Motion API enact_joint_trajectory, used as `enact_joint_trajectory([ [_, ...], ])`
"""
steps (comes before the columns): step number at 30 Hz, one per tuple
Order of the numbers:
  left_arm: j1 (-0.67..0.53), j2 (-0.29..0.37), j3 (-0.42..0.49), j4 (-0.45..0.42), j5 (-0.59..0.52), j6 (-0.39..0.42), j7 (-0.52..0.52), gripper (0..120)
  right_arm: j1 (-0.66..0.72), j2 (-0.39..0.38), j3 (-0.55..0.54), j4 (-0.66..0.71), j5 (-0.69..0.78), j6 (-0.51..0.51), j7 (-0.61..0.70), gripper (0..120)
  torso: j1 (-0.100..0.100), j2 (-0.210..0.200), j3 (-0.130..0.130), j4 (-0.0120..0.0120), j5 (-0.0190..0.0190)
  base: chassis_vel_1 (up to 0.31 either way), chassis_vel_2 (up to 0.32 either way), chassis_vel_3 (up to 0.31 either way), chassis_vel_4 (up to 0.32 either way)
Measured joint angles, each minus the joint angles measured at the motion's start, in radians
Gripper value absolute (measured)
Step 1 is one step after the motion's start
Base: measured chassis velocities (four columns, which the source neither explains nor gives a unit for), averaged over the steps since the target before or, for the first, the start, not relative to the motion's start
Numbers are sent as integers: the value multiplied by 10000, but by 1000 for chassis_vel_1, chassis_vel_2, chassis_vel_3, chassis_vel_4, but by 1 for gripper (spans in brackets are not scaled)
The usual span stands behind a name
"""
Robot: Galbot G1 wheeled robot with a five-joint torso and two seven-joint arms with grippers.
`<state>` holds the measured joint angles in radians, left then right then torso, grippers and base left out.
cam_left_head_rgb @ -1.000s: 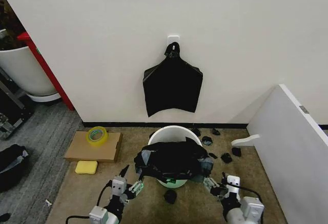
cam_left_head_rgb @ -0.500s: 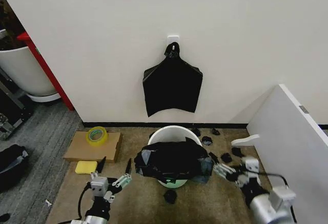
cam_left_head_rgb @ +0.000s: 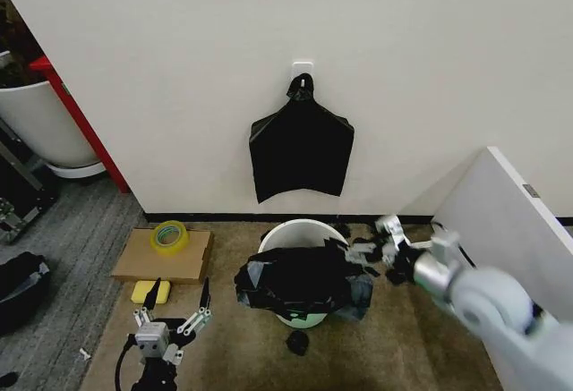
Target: Place the garbage bag over the trash bin.
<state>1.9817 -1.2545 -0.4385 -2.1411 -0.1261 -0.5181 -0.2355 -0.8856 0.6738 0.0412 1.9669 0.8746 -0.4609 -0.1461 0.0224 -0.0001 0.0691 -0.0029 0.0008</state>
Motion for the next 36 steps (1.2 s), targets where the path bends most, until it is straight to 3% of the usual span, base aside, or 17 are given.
enact_joint_trajectory([
  [3, 458, -253, 73, 10, 115, -110, 11, 100, 2296, 241, -1907, -1305, -151, -390, -1083, 100, 0, 0, 0, 9, -7, 0, 0, 0, 0],
  [6, 682, -410, 105, 95, 235, -253, 12, 100, 3650, 630, -3169, -2304, -698, -432, -2010, 100, 0, 0, 0, 4, -10, 0, 0, 0, 0],
  [13, 1072, -551, 109, 86, 535, -483, -12, 100, 5522, 1677, -4765, -4234, -2232, -146, -3698, 100, 0, 0, -1, 6, -9, 0, 0, 0, 0],
  [19, 1257, -648, 112, 50, 660, -619, -36, 100, 6169, 2213, -5234, -5519, -3316, 233, -4780, 98, 0, 0, -2, 3, -6, 0, 0, 0, 0],
  [26, 1318, -673, 83, -132, 633, -584, -58, 100, 6495, 2486, -5587, -6284, -3641, 374, -5218, 72, 0, 0, -2, 4, -7, 0, 0, 0, 0],
  [36, 1495, -661, 178, -366, 538, -488, -156, 100, 6675, 2405, -6049, -6352, -3726, 422, -5294, 36, 0, 0, -2, 6, -6, 0, 0, 0, 0],
])
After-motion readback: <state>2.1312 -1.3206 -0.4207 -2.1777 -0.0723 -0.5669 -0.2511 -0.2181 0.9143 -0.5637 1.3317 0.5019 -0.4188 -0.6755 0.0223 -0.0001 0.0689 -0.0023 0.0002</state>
